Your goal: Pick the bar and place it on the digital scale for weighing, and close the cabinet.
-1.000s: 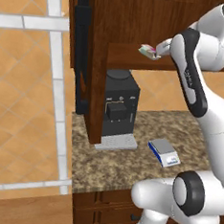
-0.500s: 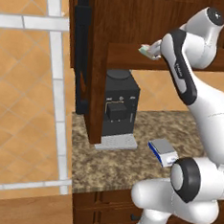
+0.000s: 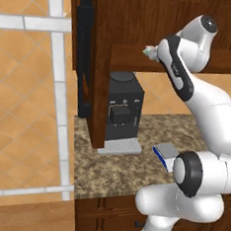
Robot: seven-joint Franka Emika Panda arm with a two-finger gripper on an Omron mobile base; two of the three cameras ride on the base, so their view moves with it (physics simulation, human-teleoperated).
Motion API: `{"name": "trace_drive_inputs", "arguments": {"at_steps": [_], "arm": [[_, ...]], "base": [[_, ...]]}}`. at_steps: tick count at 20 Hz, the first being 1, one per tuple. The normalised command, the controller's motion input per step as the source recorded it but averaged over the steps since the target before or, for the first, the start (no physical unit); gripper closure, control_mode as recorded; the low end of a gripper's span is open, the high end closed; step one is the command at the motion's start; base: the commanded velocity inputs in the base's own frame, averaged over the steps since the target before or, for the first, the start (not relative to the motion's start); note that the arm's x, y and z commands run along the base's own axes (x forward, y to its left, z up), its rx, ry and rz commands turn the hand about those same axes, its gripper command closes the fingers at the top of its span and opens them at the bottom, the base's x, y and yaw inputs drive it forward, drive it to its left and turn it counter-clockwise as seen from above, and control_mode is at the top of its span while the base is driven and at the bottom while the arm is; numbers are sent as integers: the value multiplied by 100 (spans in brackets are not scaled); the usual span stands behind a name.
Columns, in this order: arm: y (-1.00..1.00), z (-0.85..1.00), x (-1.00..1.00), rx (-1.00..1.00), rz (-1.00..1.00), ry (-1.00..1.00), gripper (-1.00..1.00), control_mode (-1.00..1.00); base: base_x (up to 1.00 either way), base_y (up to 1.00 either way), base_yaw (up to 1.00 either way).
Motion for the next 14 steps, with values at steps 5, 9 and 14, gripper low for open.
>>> {"name": "trace_drive_inputs", "arguments": {"at_steps": [5,9,14], "arm": [[-3,-6,19,1,1,0,-100,-100],[-1,-9,23,0,3,2,-100,-100],[0,-7,29,0,2,1,-100,-100]], "base": [[0,0,0],[0,0,0],[0,0,0]]}}
